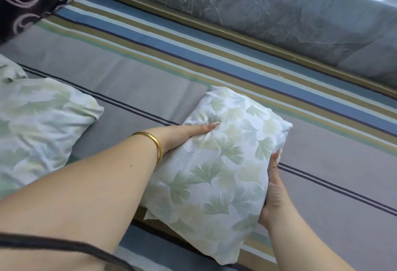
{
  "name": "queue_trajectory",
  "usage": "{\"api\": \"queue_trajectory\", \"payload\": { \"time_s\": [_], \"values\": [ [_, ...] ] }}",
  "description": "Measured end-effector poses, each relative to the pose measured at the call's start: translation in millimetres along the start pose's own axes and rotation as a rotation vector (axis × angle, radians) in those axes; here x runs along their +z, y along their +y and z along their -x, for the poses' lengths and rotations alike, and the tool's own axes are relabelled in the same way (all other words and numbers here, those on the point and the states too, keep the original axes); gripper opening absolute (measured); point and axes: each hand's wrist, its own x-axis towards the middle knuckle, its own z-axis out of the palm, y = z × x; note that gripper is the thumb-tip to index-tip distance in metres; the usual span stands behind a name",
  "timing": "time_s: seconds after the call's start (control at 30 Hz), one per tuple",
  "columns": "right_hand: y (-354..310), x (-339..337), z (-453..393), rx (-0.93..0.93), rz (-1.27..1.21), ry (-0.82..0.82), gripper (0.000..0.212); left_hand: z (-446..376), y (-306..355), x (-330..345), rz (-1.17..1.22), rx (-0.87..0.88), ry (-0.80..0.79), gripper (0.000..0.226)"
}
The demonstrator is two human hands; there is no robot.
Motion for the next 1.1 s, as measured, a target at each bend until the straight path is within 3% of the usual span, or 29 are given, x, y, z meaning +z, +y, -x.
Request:
{"api": "queue_trajectory", "payload": {
  "time_s": [0.17, 0.3, 0.47, 0.5, 0.6, 0.63, 0.77, 0.87, 0.93, 1.03, 1.1],
  "values": [
    [25.5, 47.8, -16.2, 0.013, -0.003, -0.136, 0.102, 55.5, -0.5, -37.6, -0.048, 0.037, 0.114, 0.104],
    [49.4, 116.8, -29.3, 0.057, 0.025, -0.215, 0.096, 117.2, -4.3, -87.7, -0.075, 0.053, 0.304, 0.115],
    [101.3, 220.5, -58.6, 0.172, 0.132, -0.291, 0.098, 199.4, -42.7, -171.0, 0.070, -0.015, 0.400, 0.133],
    [114.0, 240.8, -67.7, 0.197, 0.159, -0.278, 0.099, 213.3, -53.2, -188.7, 0.089, -0.018, 0.403, 0.127],
    [152.1, 291.4, -96.3, 0.233, 0.210, -0.174, 0.094, 251.0, -80.1, -237.5, 0.115, 0.008, 0.417, 0.058],
    [166.3, 305.3, -106.2, 0.232, 0.204, -0.168, 0.092, 259.3, -90.1, -255.5, 0.134, 0.009, 0.425, 0.051],
    [225.0, 339.6, -142.3, 0.207, 0.116, -0.183, 0.081, 260.2, -130.4, -323.4, 0.203, -0.045, 0.488, 0.069],
    [259.5, 345.9, -165.2, 0.178, 0.050, -0.092, 0.075, 238.2, -162.8, -354.8, 0.223, -0.117, 0.578, 0.113],
    [267.4, 339.5, -171.2, 0.141, 0.091, 0.039, 0.070, 218.8, -178.8, -357.6, 0.271, -0.027, 0.594, 0.103],
    [260.8, 328.5, -170.9, 0.153, 0.119, 0.085, 0.067, 198.7, -185.0, -358.0, 0.392, 0.159, 0.557, 0.075],
    [249.7, 320.4, -170.6, 0.095, 0.174, 0.238, 0.072, 195.9, -180.4, -361.6, 0.412, 0.172, 0.551, 0.070]
  ]
}}
